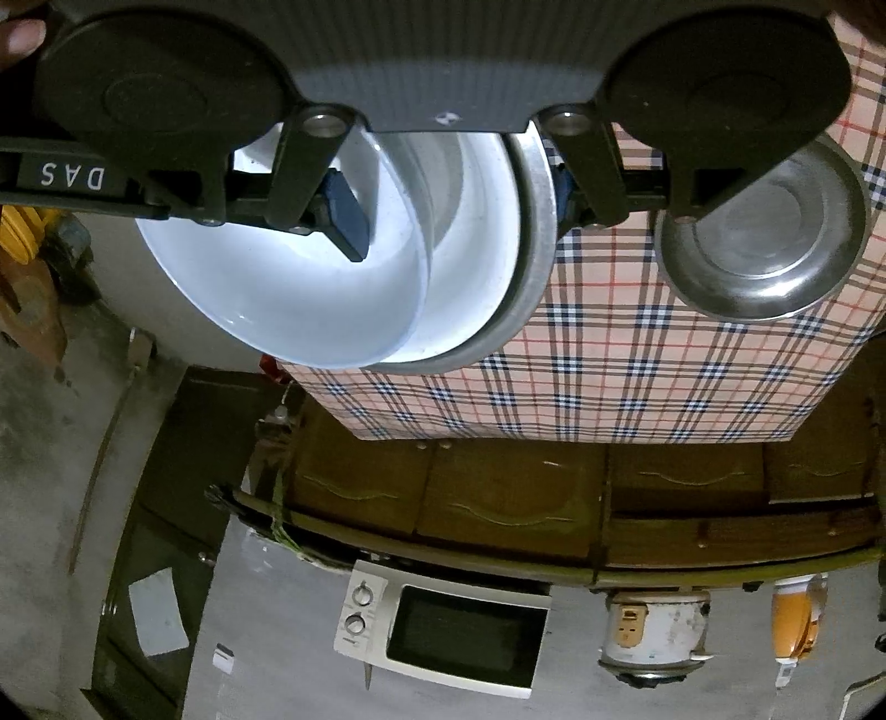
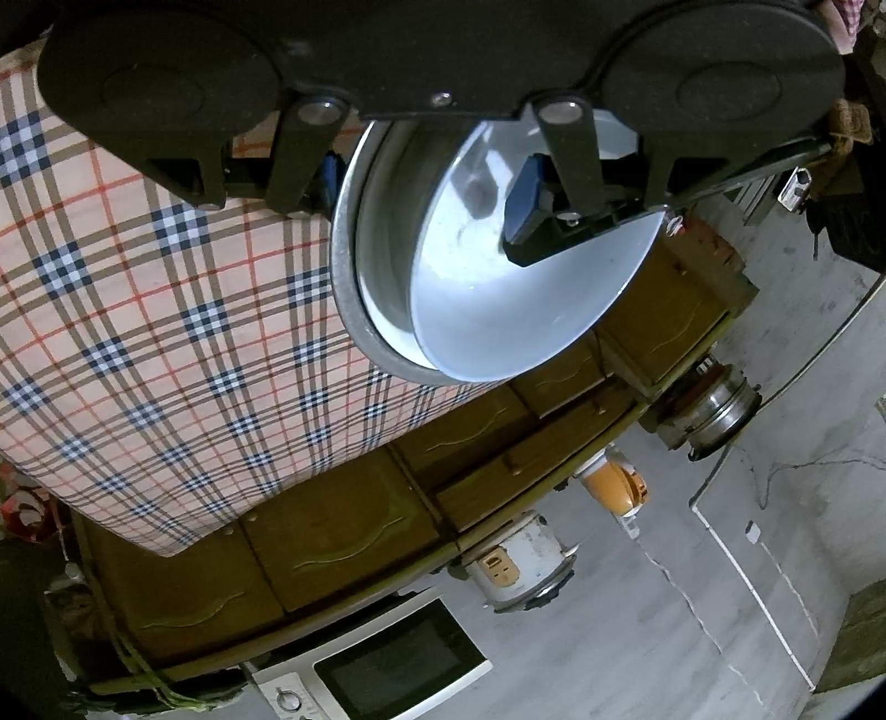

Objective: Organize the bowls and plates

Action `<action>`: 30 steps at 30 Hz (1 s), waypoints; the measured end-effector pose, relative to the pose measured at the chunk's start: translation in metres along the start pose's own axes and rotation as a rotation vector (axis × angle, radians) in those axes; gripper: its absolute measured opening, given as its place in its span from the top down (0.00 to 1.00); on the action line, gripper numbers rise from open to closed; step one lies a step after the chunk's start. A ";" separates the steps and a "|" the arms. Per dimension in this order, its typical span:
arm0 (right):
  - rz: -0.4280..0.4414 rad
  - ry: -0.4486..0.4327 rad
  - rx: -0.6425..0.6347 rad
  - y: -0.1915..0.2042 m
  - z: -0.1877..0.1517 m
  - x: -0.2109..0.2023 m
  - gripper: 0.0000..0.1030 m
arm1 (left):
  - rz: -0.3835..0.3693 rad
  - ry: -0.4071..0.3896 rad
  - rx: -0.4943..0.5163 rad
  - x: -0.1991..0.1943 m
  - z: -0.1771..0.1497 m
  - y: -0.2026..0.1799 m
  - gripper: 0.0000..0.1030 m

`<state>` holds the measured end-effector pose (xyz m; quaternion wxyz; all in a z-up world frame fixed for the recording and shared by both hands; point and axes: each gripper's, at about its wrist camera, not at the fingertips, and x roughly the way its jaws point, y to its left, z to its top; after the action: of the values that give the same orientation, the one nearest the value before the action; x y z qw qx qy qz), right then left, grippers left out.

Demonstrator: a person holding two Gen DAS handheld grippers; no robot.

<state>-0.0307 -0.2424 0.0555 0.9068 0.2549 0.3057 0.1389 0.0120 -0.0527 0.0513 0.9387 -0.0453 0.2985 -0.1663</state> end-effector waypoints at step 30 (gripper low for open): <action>0.068 0.082 -0.051 0.030 -0.003 0.040 0.32 | 0.092 -0.006 -0.073 -0.010 -0.001 0.035 0.39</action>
<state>-0.0043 -0.1997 0.0507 0.8944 0.2362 0.3303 0.1877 0.0139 -0.0161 0.0498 0.9440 -0.0664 0.3031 -0.1120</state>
